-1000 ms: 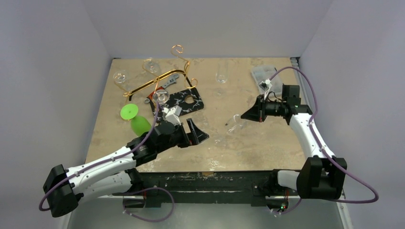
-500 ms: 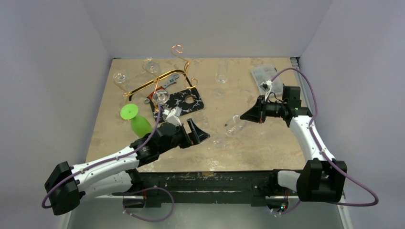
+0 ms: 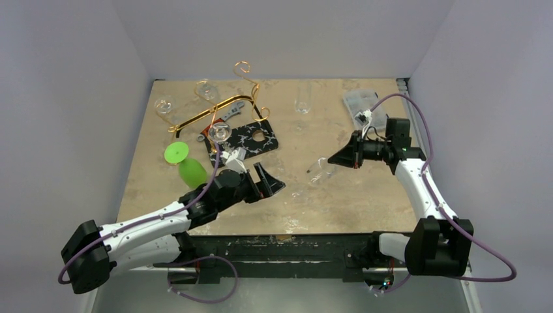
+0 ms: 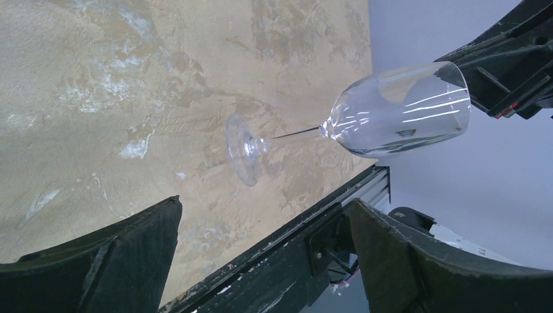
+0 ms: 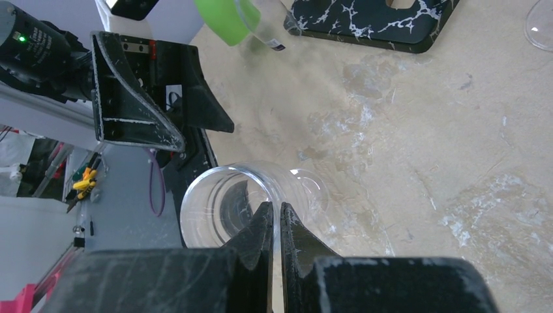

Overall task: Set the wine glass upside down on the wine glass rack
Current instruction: Place the wine glass at the center of the board.

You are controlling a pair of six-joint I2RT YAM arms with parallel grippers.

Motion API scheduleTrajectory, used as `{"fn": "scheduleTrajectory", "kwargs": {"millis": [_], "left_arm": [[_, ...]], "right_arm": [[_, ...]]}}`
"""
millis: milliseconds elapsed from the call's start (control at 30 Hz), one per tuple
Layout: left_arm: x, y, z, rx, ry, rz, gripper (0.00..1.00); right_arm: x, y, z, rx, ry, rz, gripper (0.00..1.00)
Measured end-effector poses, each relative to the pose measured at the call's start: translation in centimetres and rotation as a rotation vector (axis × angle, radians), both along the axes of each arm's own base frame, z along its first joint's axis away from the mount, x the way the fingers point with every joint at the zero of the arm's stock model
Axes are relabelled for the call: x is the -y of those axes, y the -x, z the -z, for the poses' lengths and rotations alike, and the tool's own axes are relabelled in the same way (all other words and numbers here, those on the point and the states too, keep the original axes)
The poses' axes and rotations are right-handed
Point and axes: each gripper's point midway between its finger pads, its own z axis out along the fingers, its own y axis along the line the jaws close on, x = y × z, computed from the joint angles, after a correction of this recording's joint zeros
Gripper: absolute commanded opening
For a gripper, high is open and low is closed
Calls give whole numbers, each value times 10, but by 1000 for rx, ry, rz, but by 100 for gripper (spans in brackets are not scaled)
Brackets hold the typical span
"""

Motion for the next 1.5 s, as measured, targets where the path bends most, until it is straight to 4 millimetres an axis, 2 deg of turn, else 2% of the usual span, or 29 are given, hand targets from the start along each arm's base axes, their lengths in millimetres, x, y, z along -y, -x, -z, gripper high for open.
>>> {"fn": "scheduleTrajectory", "kwargs": {"millis": [533,833,1100,1367,1500], "left_arm": [[1,-7,-1,22,16,-23,94],[4,-17,3,-12,47,-64,87],[10,-17,16,-75,100,-85,84],[15,-18,20,-94,119,-78,84],[20,-17,32,-123,103,-52,85]], "right_arm": [[-1,1,-5,-9,-44,-9,0],[-2,3,-12,-21,-87,-15,0],[-4,1,-18,-24,-110,-18,0],[6,-6,6,-25,29,12,0],[9,-5,23,-19,117,3,0]]}}
